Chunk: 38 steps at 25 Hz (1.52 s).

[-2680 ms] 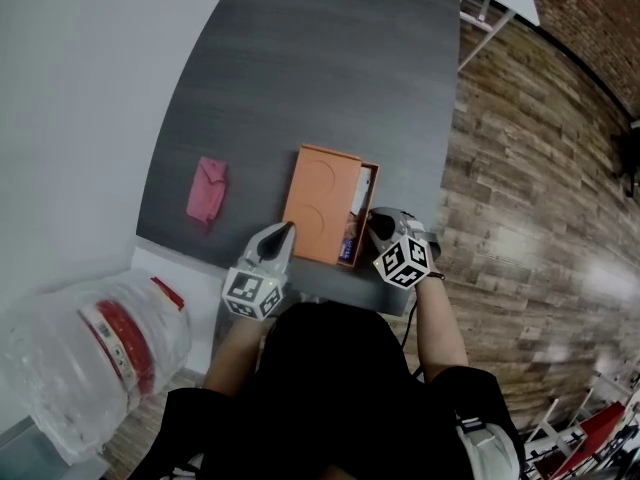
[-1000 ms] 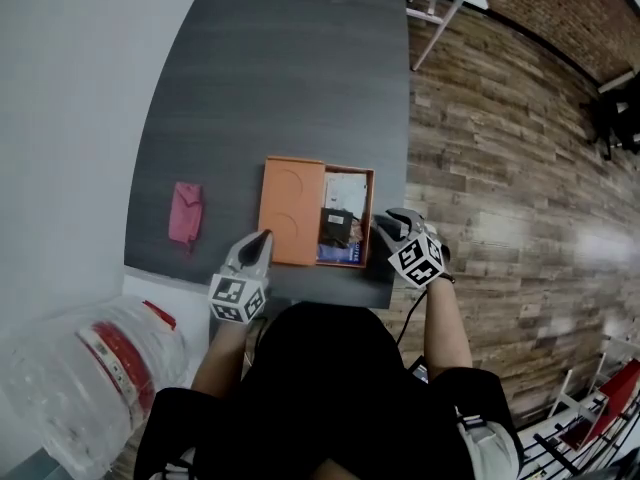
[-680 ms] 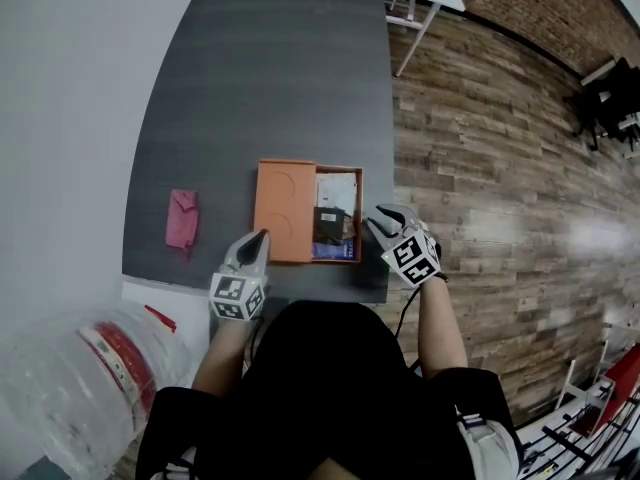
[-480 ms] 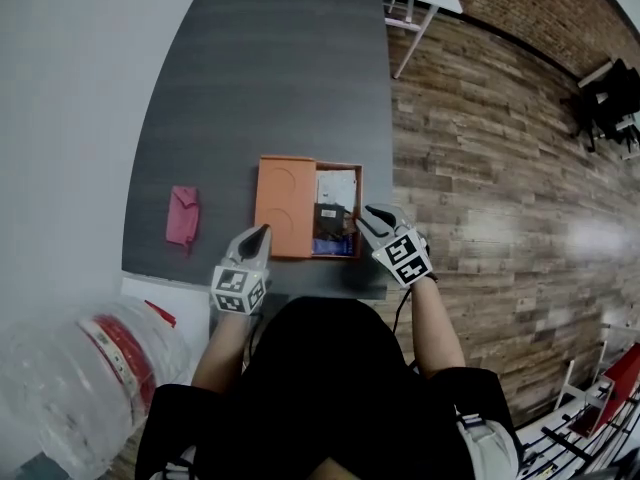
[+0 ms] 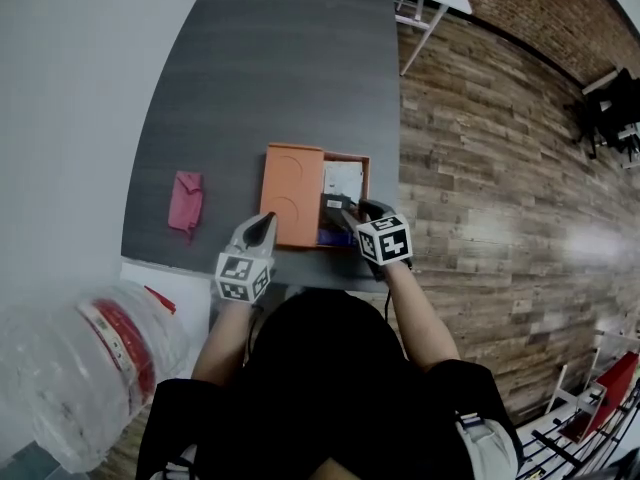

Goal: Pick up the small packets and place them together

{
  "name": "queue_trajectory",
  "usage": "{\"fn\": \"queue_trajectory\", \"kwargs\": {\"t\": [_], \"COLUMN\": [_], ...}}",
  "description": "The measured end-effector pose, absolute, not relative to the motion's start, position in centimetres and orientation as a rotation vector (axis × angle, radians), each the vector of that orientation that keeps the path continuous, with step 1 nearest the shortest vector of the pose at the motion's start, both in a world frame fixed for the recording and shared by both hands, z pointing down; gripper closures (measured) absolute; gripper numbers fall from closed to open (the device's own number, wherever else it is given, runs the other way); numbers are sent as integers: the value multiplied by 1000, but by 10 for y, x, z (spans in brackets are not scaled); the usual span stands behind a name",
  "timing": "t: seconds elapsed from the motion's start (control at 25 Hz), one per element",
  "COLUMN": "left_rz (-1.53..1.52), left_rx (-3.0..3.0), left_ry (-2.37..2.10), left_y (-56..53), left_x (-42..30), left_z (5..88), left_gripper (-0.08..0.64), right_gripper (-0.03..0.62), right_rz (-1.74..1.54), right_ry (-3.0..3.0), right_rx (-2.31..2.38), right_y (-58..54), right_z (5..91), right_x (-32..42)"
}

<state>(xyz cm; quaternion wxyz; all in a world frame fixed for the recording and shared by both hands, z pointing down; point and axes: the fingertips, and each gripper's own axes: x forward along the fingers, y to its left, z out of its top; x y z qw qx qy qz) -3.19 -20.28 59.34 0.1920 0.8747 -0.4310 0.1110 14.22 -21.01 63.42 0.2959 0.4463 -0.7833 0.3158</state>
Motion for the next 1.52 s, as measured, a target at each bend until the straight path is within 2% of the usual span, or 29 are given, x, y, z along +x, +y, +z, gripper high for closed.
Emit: {"fn": "queue_trajectory", "kwargs": {"t": [0.16, 0.28, 0.44, 0.6, 0.84, 1.12, 1.32, 1.4, 1.52], "left_rz": [308, 310, 298, 285, 267, 274, 291, 297, 305], "left_rx": [2458, 2459, 2452, 2437, 2423, 2420, 2425, 2427, 2428], "left_ry": [-1209, -1205, -1202, -1207, -1212, -1220, -1223, -1223, -1223], "left_y": [-202, -201, -200, -200, -200, -199, -198, -199, -200], "left_x": [-31, -28, -28, -29, -30, -32, -32, -32, -32], "left_z": [593, 591, 591, 591, 589, 590, 591, 591, 592], "left_gripper": [560, 560, 560, 560, 560, 560, 560, 560, 560], "right_gripper": [372, 311, 231, 198, 202, 378, 538, 578, 586], "right_rz": [585, 450, 454, 435, 393, 394, 407, 444, 488], "right_ry": [-2037, -2009, -1993, -1944, -1904, -1931, -1991, -2023, -2051], "right_rx": [996, 851, 708, 637, 597, 621, 705, 738, 761], "right_y": [-213, -215, -213, -212, -210, -209, -217, -219, -218], "right_z": [642, 648, 662, 674, 683, 678, 667, 661, 654], "right_x": [134, 129, 120, 119, 122, 122, 125, 125, 127]}}
